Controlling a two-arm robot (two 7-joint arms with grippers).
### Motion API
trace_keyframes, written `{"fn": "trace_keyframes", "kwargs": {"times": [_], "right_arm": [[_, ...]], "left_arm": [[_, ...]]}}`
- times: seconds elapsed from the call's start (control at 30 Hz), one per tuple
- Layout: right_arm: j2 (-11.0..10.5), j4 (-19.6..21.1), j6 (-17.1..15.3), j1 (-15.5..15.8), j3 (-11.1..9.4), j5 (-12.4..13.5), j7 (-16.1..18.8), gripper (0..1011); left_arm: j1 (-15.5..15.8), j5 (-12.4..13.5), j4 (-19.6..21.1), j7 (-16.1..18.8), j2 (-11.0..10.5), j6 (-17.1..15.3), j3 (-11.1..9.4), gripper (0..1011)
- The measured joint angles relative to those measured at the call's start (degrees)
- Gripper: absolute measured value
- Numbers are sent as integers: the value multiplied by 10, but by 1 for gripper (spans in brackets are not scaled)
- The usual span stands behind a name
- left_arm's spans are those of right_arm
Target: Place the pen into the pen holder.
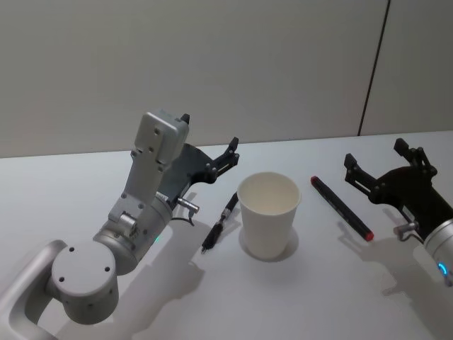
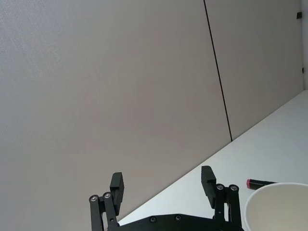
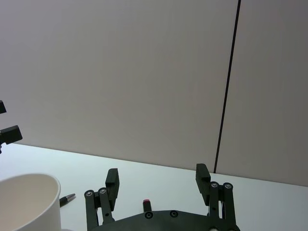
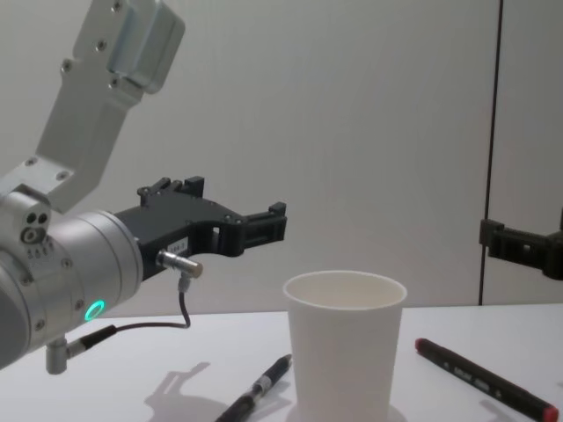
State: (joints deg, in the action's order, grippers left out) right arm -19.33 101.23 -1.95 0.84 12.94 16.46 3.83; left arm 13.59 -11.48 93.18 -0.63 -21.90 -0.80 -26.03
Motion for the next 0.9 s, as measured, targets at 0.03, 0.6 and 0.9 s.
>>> {"fn": "trace_keyframes", "kwargs": {"times": [0.03,0.6,0.9], "right_arm": [[0,0,0,0,0,0,0,1001],[0,0,0,0,0,0,0,1001],[0,0,0,0,0,0,0,1001]], "left_arm": [[0,0,0,0,0,0,0,1001],[0,0,0,0,0,0,0,1001],[0,0,0,0,0,0,0,1001]]}}
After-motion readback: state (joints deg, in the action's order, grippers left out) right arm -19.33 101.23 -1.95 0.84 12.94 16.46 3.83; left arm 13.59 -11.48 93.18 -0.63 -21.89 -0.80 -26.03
